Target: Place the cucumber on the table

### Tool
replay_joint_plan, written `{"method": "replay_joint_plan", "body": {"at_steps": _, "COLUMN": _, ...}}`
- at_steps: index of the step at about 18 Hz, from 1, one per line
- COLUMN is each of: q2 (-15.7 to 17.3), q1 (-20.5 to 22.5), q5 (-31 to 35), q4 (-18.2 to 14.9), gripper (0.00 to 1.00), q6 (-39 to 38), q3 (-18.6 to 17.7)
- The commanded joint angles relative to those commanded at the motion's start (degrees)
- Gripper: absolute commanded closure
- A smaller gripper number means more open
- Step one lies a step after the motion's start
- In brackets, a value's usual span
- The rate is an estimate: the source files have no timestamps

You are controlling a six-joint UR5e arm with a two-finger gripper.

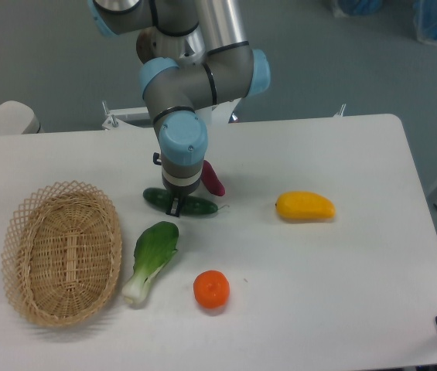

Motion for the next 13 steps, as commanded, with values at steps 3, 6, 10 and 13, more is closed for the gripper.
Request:
{"method": "replay_joint_plan", "body": {"at_steps": 3, "q2": -0.26, "q1": 0.09, "q5": 0.17, "q4": -0.09, "gripper": 0.0, "q6": 0.0, "q3": 1.23}}
{"method": "replay_joint_plan", "body": {"at_steps": 6, "q2": -1.05, "q1": 0.44, "q5": 0.35, "q4": -0.44, "gripper": 0.0, "q6": 0.09, "q3": 3.6}}
{"method": "replay_joint_plan", "body": {"at_steps": 10, "q2": -2.28, "q1": 1.93, "q5": 0.53, "q4": -0.44, "gripper": 0.0, "q6": 0.09, "q3": 6.59}}
{"method": "replay_joint_plan", "body": {"at_steps": 13, "q2": -3.51, "q1": 4.04, "q5": 0.44, "q4": -0.44, "gripper": 0.0, "q6": 0.09, "q3": 8.78}}
